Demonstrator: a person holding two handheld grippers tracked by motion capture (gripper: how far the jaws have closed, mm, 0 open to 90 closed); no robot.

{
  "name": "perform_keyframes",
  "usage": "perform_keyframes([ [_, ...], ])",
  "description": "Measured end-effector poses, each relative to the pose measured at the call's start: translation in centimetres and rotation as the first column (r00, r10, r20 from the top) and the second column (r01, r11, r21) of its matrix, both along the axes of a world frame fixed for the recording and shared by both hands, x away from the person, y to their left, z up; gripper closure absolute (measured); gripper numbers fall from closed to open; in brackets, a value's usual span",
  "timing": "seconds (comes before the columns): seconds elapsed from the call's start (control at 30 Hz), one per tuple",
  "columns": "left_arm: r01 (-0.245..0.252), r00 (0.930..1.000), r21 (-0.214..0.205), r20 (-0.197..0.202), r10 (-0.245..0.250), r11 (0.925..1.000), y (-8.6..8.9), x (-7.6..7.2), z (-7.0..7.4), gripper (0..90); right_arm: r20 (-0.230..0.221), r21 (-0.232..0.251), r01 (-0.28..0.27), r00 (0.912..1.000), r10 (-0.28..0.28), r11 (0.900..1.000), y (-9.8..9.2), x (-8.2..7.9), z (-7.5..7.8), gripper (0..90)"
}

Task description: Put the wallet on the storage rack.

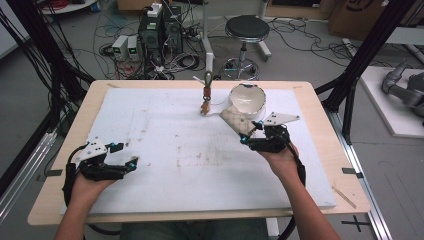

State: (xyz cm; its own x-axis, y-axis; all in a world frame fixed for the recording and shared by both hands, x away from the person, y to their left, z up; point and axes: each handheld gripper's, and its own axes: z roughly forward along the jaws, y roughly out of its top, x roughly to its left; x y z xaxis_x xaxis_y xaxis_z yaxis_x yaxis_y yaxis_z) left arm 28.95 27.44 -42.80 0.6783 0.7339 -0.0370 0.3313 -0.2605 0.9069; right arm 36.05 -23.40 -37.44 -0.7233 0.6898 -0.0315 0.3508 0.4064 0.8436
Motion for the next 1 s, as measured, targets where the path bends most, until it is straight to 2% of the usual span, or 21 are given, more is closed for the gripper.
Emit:
perform_keyframes([
  [0.17, 0.011, 0.9999, 0.004, 0.003, -0.011, 0.9999, -0.4, 0.1, 0.0, 18.8, 0.010, -0.025, 0.043, 0.9990, -0.043, 0.9988, -1.6, 0.9, 0.3, 36.5],
  [0.33, 0.010, 0.9999, 0.009, 0.005, -0.010, 0.9999, -0.5, 0.0, 0.0, 18.8, -0.006, -0.051, 0.078, 0.9969, -0.078, 0.9957, -2.4, 2.3, 0.2, 36.5],
  [0.53, 0.003, 1.0000, 0.008, 0.006, -0.003, 1.0000, -0.3, -0.2, 0.0, 18.8, -0.012, -0.096, 0.100, 0.9947, -0.102, 0.9903, -2.1, 4.1, 0.7, 36.6],
  [0.63, -0.001, 1.0000, 0.008, 0.010, 0.001, 1.0000, -0.1, -0.4, 0.1, 18.8, -0.004, -0.135, 0.112, 0.9936, -0.113, 0.9846, -1.7, 5.0, 1.2, 36.5],
  [0.83, -0.004, 1.0000, 0.008, 0.008, 0.004, 1.0000, 0.3, -0.7, 0.1, 18.8, -0.001, -0.178, 0.137, 0.9902, -0.140, 0.9745, -1.3, 6.6, 1.8, 36.5],
  [1.0, -0.005, 0.9999, 0.007, 0.011, 0.005, 1.0000, 0.5, -0.9, 0.2, 18.8, -0.029, -0.216, 0.158, 0.9854, -0.168, 0.9636, -1.2, 7.8, 1.8, 36.5],
])
